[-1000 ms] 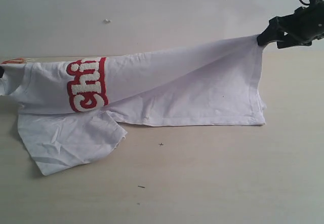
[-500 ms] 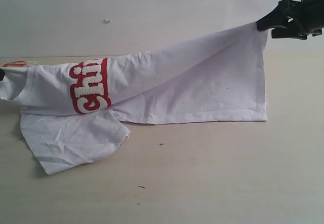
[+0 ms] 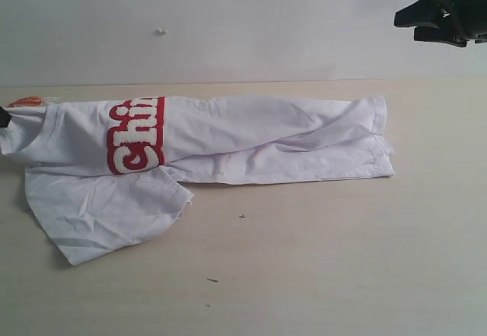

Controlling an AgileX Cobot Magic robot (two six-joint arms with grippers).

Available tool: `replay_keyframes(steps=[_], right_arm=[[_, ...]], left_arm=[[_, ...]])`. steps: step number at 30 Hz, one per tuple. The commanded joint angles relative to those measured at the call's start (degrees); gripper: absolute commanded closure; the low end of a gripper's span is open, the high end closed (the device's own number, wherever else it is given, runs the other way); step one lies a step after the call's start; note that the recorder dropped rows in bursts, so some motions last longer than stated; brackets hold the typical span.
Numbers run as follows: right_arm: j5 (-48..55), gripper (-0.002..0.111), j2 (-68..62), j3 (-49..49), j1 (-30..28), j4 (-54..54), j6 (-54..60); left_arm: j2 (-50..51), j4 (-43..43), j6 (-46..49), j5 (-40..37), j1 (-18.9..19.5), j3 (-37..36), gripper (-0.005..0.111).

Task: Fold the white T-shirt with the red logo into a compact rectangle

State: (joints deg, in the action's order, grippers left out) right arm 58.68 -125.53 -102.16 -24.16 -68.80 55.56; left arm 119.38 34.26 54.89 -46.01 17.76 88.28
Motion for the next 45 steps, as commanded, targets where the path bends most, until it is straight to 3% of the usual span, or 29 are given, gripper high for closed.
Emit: replay_keyframes(steps=[1,7,10,16,21,24,28,33,41,45], right_arm=[[1.4,0.062,0.6,-0.7,1.2,9.6,3.0],[5.3,0.108,0.6,-0.7,5.7,29.5,3.7],[11.3,0.108,0.3,-0.6,7.9,30.3,8.3],[10.6,0.108,-3.1,2.0,12.6,36.2,9.8],[-3.4,0.108,-6.8,2.9,15.8,42.3,7.8],[-16.8,0.108,-7.9,2.9,16.6,43.1,-0.3],[-22.5,0.108,-9.6,2.9,16.9,47.8,-6.8],[-23.3,0.108,-11.8,2.9,16.9,61.9,-19.3],[-19.3,0.108,-12.4,2.9,16.9,63.9,-19.6],[-18.4,0.108,-12.4,2.9,16.9,64.2,-19.6]], left_arm=[[0.0,2.1,-1.8,1.0,0.4,1.9,0.044],[0.0,6.7,-2.3,0.8,0.4,2.3,0.044],[0.0,7.3,-2.5,0.7,0.4,2.3,0.044],[0.0,10.2,-2.6,-0.3,0.4,2.3,0.044],[-0.3,14.6,-0.6,-1.5,0.4,2.3,0.044],[-0.3,15.9,0.3,-2.0,0.4,2.3,0.044],[-0.4,17.6,1.4,-1.5,0.4,2.3,0.043],[-0.4,27.7,3.6,-3.4,0.5,2.5,0.043],[-0.4,30.3,-3.7,-9.2,3.9,3.0,0.043],[-0.4,43.5,0.1,-17.0,8.1,3.0,0.043]])
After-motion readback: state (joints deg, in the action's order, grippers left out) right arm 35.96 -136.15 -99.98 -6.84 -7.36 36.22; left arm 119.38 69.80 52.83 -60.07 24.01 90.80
